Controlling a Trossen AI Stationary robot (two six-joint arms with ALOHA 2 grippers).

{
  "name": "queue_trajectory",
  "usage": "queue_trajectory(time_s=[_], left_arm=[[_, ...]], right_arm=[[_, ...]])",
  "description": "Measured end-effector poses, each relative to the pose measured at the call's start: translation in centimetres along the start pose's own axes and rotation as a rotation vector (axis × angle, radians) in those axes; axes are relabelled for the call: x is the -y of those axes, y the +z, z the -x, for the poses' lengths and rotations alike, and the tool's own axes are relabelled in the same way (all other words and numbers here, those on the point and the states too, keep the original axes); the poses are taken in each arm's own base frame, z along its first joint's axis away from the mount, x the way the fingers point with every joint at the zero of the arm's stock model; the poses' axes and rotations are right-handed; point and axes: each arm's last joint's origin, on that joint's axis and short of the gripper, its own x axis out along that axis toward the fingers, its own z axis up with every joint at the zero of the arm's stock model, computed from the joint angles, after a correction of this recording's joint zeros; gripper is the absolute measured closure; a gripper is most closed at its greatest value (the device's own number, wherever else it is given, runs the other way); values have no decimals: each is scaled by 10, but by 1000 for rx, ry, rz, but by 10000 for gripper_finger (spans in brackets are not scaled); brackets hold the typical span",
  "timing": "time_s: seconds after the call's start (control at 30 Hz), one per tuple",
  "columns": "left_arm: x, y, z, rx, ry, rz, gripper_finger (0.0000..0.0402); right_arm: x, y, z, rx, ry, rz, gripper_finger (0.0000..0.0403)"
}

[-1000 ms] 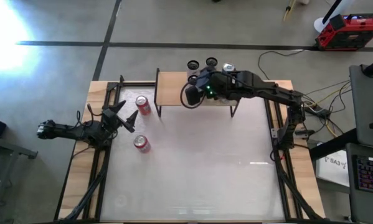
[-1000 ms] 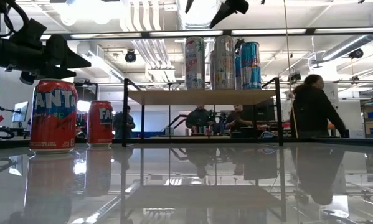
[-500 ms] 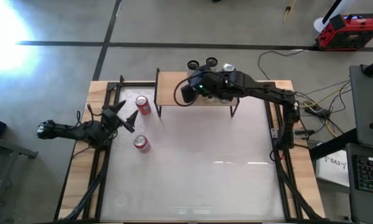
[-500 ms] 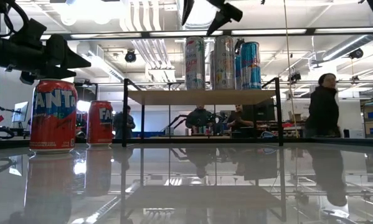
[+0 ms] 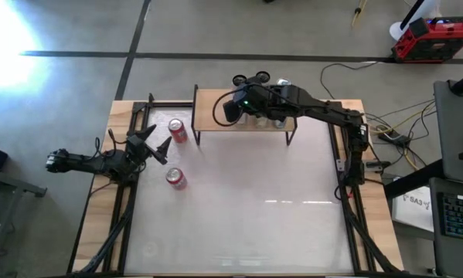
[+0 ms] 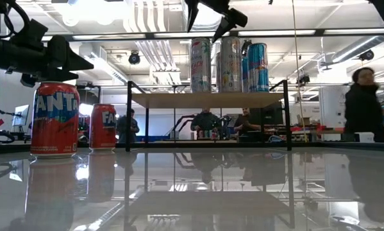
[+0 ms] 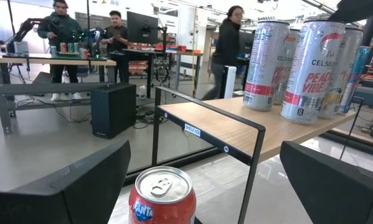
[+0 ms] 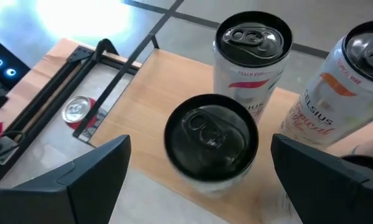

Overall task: Place canned beverage on shelf
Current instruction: Adjust the white pink soda can

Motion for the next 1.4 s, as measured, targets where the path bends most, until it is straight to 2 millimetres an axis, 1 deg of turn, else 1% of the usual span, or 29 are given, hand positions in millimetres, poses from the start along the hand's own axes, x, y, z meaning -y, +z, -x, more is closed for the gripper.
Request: queue_trajectory(time_s=[0.13,0.27,0.4,0.53,0.83,0.97,1.07,1.23,1.4], left_arm=[[0,0,0,0,0,0,3],[0,0,0,0,0,0,3],[0,0,0,0,0,0,3],[0,0,0,0,0,0,3],[0,0,0,0,0,0,3],[0,0,0,0,0,0,3],[0,0,0,0,0,0,3],[0,0,0,0,0,1,3],[0,0,0,0,0,0,3]], right_arm=[[0,0,-7,-6,-15,2,33],[0,-1,-8,-12,-19,22,35],[0,-1,-8,-14,-18,24,56],[1,-2,-8,-18,-24,26,94],[0,-3,-11,-24,-27,38,212],[-1,-4,-12,-31,-25,57,250],[-1,-4,-12,-35,-24,58,270],[0,-6,-12,-51,-34,62,277],[3,-5,-5,-73,-23,40,260]])
